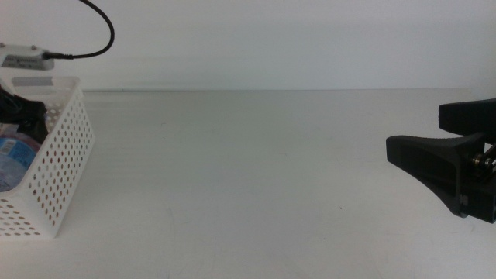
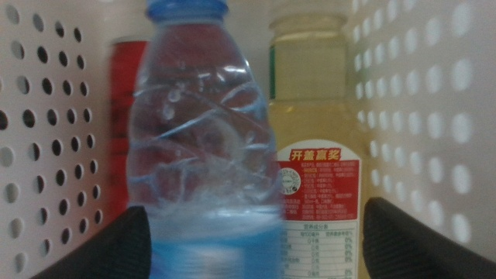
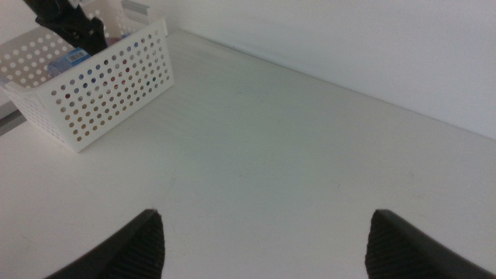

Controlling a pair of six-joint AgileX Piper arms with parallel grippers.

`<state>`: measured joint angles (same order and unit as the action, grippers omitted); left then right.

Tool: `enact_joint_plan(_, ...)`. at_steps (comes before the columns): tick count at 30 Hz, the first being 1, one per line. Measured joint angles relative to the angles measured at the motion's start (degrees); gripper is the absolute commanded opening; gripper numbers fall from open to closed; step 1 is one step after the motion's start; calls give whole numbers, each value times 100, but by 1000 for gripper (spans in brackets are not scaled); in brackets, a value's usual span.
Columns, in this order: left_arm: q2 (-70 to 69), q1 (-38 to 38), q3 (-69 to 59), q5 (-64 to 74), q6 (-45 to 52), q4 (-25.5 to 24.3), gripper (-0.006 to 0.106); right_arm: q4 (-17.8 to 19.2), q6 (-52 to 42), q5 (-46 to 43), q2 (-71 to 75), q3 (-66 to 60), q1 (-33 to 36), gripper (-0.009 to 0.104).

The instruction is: Use arms to grab the bottles and put them into the dustbin to the left of the table.

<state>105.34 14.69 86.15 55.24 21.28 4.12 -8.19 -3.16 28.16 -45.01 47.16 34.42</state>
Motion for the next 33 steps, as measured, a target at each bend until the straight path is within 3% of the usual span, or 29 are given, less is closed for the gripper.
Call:
enact_joint_plan(9,-619,-10,0,-4,-41,511,90,6,0,0,0,0,-6,68)
enact_joint_plan(16,-1493,-165,-185,-218,431,1211,90,6,0,0,0,0,-6,68)
enact_joint_plan(23,-2636,-913,-1243,-1459,587,1526,87,6,0,0,0,0,-6,68)
enact_joint_plan(33,-3850,-2211,-2806,-3311,606,1594,76,6,0,0,0,0,-6,68)
